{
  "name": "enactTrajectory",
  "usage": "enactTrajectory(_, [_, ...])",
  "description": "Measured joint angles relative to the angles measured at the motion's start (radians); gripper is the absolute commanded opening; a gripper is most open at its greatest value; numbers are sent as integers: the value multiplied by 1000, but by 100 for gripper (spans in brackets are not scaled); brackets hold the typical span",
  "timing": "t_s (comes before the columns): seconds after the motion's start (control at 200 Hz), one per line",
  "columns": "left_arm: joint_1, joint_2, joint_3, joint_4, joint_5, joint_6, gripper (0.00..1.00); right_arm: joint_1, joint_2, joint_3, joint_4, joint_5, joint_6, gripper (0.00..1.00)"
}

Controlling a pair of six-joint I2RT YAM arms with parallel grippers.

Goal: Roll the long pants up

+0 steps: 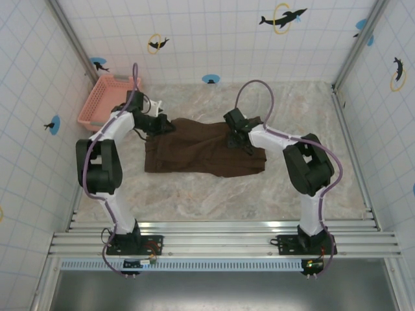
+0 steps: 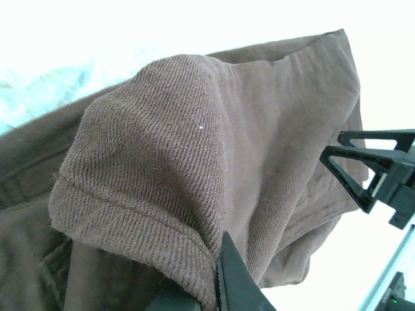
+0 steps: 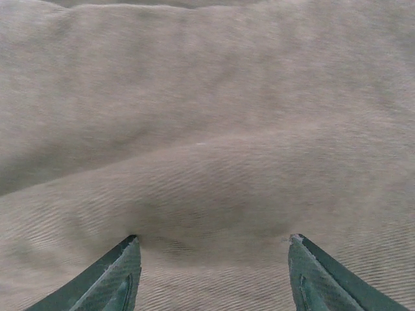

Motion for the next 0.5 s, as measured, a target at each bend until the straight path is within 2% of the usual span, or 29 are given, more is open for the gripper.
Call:
enactTrajectory(0.165, [38, -66, 39, -47, -82, 56, 0, -25, -2, -42, -12, 11, -4, 64])
enactTrajectory(0.43, [62, -43, 39, -113, -182, 108, 0, -53, -28, -101, -34, 17, -23, 64])
enactTrajectory(0.455, [64, -39, 37, -115, -188, 111, 8, -57, -32, -105, -37, 17, -24, 64])
enactTrajectory(0.48, [66, -33, 34, -117, -195, 114, 21, -59, -36, -108, -39, 18, -27, 64])
enactTrajectory(0.5, [66, -29, 33, -119, -200, 115, 36, -60, -40, -111, -41, 18, -30, 65])
